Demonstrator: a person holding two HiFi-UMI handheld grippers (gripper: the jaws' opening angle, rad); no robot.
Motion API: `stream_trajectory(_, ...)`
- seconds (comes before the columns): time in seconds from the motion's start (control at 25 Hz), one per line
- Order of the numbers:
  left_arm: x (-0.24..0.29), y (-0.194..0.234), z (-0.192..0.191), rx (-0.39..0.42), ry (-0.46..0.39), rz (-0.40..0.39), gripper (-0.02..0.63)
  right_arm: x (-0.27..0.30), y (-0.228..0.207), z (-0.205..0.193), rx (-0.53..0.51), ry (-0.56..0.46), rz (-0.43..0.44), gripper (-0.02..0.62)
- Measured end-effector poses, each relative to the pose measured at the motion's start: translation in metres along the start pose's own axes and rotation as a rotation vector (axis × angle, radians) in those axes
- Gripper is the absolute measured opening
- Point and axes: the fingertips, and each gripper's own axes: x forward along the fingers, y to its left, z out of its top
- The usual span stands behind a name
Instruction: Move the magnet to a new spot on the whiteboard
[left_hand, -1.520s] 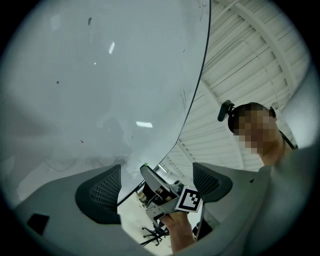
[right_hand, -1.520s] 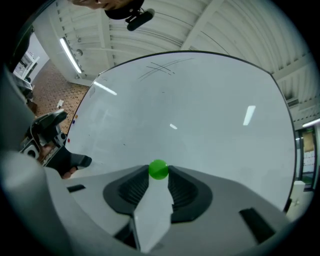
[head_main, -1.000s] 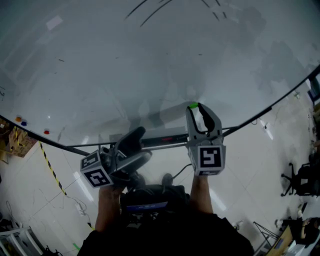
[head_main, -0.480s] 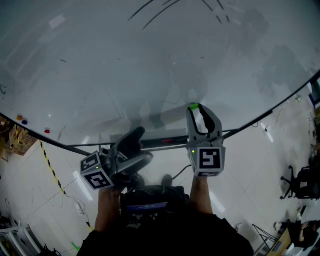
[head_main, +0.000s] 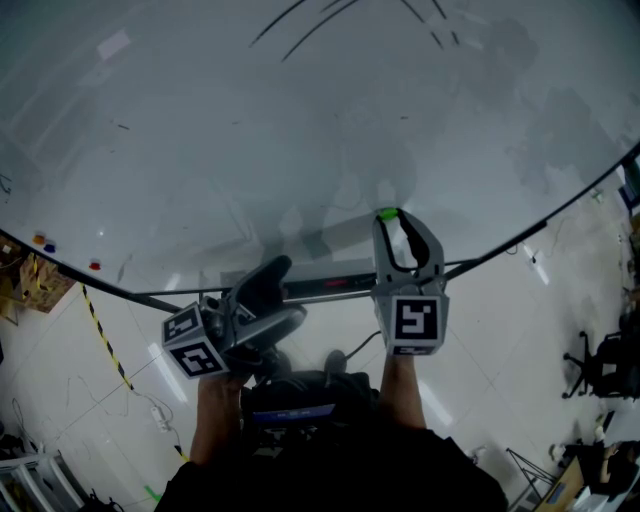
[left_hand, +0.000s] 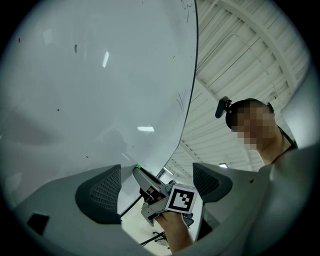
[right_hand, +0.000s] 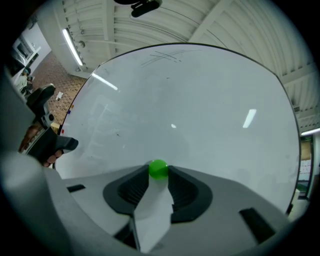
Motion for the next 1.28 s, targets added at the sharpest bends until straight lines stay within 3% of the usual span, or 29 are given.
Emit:
stream_trajectory(0.88, 0.005, 0.007, -0.004, -0.033, 0.015, -0.009, 0.442, -0.005, -0.002, 0.002, -0.017, -0.003, -0.023, 0.175)
stream_trajectory(1.28, 0.026, 0.003, -0.023, -0.051, 0.027, -0.004, 0.442, -0.027, -0.007, 0.008, 0.157, -0.082, 0.154, 0.173)
